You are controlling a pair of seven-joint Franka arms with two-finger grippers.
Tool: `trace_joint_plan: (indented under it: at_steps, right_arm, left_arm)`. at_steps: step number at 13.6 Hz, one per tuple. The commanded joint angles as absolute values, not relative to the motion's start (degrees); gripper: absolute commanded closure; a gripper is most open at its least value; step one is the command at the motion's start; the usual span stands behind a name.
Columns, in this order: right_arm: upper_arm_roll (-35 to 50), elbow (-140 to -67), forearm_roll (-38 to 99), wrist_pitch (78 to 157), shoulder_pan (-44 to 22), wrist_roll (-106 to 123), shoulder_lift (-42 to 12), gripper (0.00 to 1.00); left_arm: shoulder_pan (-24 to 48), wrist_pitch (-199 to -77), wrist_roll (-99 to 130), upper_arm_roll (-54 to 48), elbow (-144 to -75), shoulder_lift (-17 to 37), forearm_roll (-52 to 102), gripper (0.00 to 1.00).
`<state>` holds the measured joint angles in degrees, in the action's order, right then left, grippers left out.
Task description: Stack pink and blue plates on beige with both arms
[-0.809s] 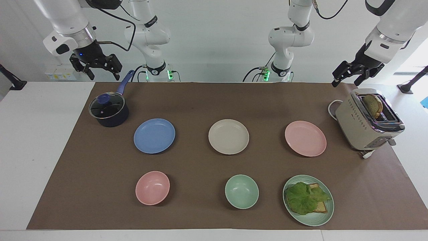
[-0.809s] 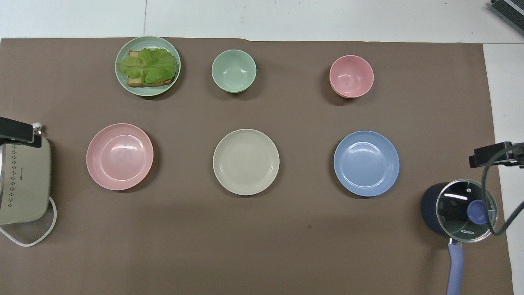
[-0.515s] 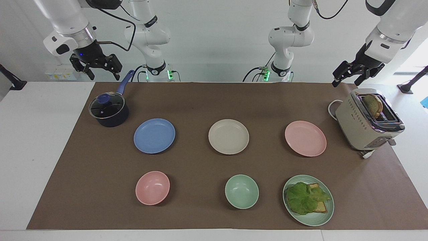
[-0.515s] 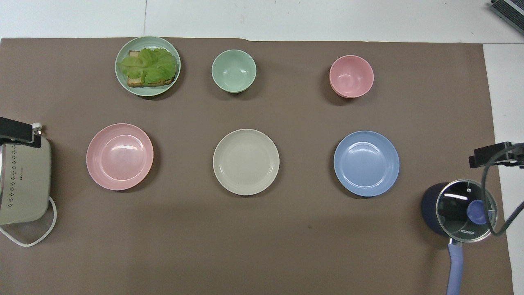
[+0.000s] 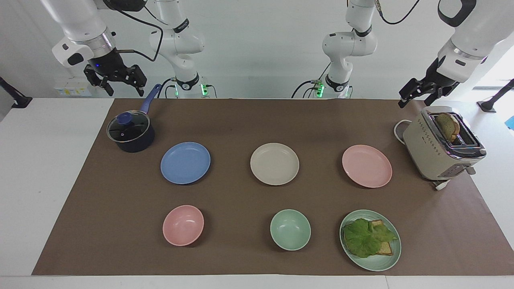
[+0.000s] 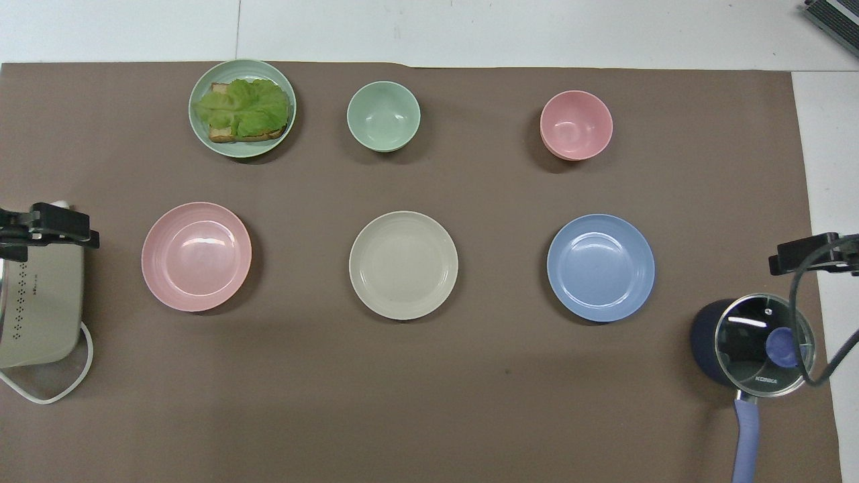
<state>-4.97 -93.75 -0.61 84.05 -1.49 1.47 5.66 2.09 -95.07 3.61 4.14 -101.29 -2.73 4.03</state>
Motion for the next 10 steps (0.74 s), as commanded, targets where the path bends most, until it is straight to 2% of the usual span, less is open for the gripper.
trace_joint_plan:
  at_steps: [1,5,10]
  right_arm:
    - [-4.7,-95.9,-1.6,85.4,-0.8,3.3,7.4,0.00]
    - [-4.7,-95.9,-1.6,85.4,-0.8,3.3,7.5,0.00]
    - [-4.7,-96.1,-1.6,85.4,-0.8,3.3,7.6,0.00]
  left_arm:
    - [1.7,-103.7,3.7,4.0,-110.8,-4.9,3.3,0.00]
    - [1.0,-113.6,3.3,4.0,-117.6,-2.6,3.3,0.00]
    - [-0.2,-120.1,3.3,4.0,-119.1,6.0,3.3,0.00]
